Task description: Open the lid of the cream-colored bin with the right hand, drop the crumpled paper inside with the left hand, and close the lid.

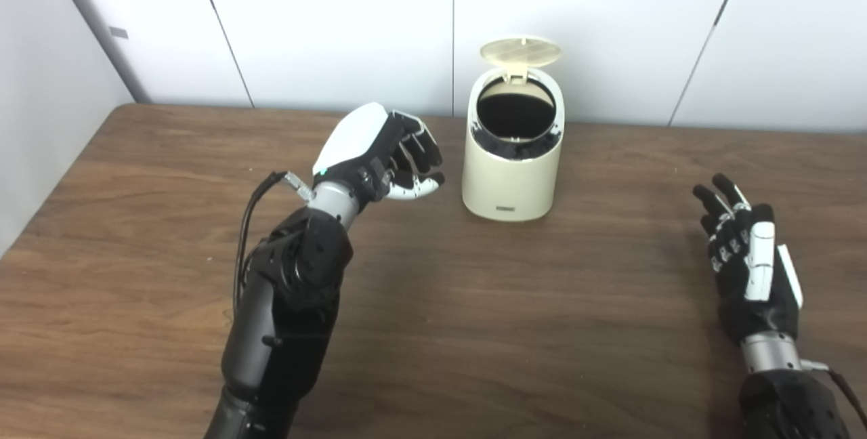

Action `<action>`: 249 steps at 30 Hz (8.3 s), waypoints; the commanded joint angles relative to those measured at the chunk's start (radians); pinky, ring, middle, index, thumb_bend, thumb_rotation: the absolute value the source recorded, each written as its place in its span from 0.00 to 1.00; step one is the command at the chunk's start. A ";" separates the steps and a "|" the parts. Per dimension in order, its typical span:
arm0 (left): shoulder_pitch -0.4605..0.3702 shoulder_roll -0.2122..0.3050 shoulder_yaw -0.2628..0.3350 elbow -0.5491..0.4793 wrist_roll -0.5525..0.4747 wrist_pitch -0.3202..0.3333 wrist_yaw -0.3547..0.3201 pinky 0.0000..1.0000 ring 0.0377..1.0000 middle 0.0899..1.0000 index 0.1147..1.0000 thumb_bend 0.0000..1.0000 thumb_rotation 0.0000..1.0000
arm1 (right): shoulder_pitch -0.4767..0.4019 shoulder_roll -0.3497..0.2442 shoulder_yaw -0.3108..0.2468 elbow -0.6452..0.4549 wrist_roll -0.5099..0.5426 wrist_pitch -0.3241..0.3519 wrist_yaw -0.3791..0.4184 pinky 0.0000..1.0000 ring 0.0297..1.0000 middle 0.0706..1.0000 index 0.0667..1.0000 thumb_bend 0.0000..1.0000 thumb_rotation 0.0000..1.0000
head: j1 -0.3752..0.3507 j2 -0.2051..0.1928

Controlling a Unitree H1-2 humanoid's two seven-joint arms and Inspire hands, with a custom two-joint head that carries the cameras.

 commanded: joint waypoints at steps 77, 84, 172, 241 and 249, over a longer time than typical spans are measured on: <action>0.409 -0.095 0.278 0.290 -1.042 -0.560 0.433 1.00 1.00 1.00 1.00 0.52 1.00 | 0.053 0.013 0.031 -0.087 -0.051 -0.036 -0.013 1.00 1.00 1.00 0.95 0.52 0.95 | -0.152 0.037; 0.416 -0.083 0.281 0.288 -1.054 -0.558 0.430 1.00 1.00 1.00 1.00 0.50 1.00 | 0.029 0.011 0.045 -0.091 -0.091 -0.051 -0.022 1.00 0.99 0.99 0.95 0.53 0.96 | -0.181 0.026; 0.440 -0.094 0.235 0.334 -1.027 -0.590 0.432 1.00 1.00 1.00 1.00 0.42 1.00 | -0.673 -0.154 0.405 0.052 -0.711 0.142 0.072 0.83 0.89 0.90 0.87 0.54 1.00 | -0.157 -0.108; 0.450 -0.099 0.229 0.285 -1.013 -0.563 0.442 1.00 1.00 1.00 1.00 0.44 1.00 | -0.485 -0.237 0.541 -0.225 -0.985 0.192 0.330 1.00 1.00 1.00 0.95 0.64 1.00 | -0.128 -0.030; 0.451 -0.103 0.231 0.276 -1.017 -0.553 0.446 1.00 1.00 1.00 1.00 0.43 1.00 | -0.463 -0.238 0.556 -0.224 -1.047 0.166 0.321 1.00 1.00 1.00 0.97 0.67 1.00 | -0.126 -0.025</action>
